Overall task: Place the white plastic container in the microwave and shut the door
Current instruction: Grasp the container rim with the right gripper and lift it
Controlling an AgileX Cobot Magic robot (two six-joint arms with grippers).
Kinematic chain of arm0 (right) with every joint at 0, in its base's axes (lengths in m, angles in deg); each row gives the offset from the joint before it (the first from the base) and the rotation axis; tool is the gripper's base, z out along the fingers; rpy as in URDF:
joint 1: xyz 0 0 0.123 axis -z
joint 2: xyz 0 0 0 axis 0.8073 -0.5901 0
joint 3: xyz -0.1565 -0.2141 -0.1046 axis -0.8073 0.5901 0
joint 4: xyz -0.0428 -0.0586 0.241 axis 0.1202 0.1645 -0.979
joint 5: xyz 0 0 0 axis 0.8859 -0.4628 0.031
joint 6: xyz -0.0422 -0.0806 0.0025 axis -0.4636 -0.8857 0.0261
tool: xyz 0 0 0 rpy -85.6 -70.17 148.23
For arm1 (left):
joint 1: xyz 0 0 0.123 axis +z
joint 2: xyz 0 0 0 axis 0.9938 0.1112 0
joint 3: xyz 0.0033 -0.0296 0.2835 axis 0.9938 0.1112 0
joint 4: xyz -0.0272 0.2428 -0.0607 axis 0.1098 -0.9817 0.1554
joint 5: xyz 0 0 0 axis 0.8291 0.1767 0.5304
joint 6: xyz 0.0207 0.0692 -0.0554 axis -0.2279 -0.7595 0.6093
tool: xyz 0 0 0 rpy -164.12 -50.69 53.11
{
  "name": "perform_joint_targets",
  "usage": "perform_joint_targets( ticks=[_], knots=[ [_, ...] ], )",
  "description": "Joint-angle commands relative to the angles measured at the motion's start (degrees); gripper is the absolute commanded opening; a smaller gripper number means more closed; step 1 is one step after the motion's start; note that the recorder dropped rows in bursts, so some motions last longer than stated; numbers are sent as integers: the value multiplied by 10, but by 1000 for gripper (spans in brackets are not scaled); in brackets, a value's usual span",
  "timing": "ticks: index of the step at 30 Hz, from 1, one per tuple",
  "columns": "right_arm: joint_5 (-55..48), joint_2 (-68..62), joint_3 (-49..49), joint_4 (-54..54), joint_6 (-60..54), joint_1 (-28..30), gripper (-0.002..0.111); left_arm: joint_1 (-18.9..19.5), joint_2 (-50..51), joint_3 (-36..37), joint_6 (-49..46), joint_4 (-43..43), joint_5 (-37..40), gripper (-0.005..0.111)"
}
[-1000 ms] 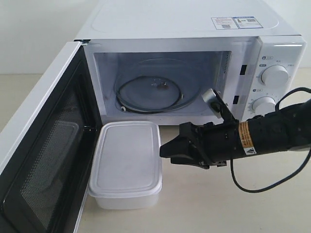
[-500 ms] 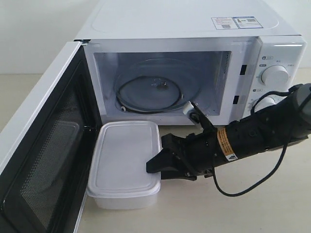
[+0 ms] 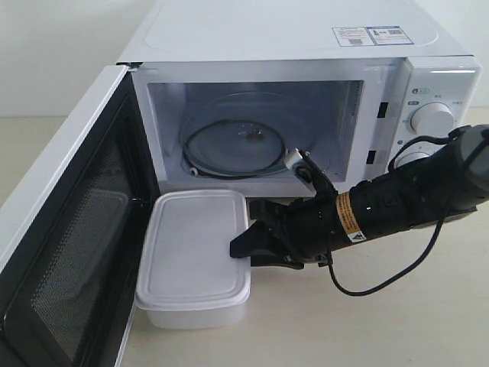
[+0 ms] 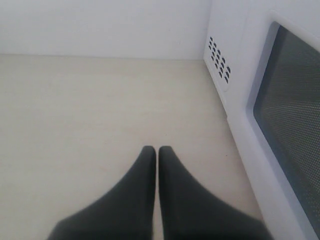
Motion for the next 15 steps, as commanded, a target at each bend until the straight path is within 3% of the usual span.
perform_joint_targets(
  ticks=[1, 3, 15],
  knots=[
    [-1, 0, -1, -4, -3, 0, 13, -1, 1, -2, -1, 4, -9, 4],
    [-1, 0, -1, -4, -8, 0, 0, -1, 1, -2, -1, 4, -9, 4],
    [0, 34, 26, 2, -41, 0, 0, -1, 1, -2, -1, 4, -9, 4]
  ],
)
